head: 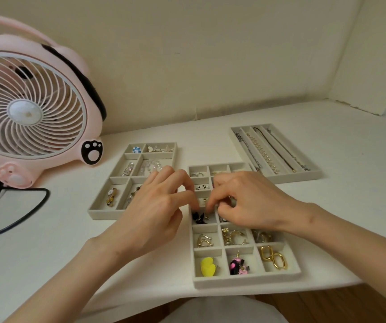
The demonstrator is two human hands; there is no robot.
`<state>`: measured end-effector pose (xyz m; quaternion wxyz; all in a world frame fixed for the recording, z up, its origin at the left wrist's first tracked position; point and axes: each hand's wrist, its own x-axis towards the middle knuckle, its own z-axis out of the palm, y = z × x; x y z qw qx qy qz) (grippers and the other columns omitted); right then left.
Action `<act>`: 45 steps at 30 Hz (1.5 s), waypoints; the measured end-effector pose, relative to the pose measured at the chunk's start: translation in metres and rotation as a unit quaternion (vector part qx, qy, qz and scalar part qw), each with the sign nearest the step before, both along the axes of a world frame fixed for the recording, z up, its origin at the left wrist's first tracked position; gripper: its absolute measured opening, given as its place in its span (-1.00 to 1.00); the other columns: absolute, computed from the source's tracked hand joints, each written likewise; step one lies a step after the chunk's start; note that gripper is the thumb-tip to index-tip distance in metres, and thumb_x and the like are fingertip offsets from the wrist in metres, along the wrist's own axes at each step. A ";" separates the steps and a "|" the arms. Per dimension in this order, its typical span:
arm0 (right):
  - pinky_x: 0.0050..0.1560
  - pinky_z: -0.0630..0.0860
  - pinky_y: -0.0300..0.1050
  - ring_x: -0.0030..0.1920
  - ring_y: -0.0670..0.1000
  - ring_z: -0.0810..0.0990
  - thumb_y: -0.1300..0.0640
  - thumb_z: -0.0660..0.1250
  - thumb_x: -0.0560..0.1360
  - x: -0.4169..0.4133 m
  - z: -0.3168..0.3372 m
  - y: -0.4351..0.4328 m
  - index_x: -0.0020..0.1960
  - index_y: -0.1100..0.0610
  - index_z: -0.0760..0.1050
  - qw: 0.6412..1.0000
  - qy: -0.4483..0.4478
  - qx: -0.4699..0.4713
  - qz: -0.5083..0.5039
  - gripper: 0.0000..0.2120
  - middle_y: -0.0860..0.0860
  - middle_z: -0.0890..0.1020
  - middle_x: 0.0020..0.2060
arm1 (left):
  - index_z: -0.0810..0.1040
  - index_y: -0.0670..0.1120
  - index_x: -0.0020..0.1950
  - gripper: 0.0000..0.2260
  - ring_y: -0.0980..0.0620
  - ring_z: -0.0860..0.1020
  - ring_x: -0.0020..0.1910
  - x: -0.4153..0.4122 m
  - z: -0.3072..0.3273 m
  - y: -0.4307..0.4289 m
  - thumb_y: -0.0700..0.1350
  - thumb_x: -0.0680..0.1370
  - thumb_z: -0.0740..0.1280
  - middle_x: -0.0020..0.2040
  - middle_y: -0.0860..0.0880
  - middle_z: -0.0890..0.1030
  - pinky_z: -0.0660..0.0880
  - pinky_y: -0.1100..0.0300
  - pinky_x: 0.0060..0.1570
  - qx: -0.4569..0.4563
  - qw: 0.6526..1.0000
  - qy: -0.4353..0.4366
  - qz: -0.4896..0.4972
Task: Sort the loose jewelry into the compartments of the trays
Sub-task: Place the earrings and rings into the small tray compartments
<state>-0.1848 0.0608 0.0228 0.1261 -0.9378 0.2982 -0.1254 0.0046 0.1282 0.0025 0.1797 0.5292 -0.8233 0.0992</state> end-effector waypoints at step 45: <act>-0.14 0.35 -0.16 -0.09 -0.06 0.55 0.00 0.28 0.50 0.016 0.004 0.015 -0.09 -0.03 0.59 0.991 0.044 -0.123 -0.017 -0.88 -0.10 0.60 -0.11 | 0.58 0.00 -0.14 -0.76 0.03 0.37 -0.13 0.003 -0.001 0.003 -0.29 0.38 0.21 -0.09 0.07 0.48 0.35 0.14 -0.14 -0.045 0.995 0.088 0.027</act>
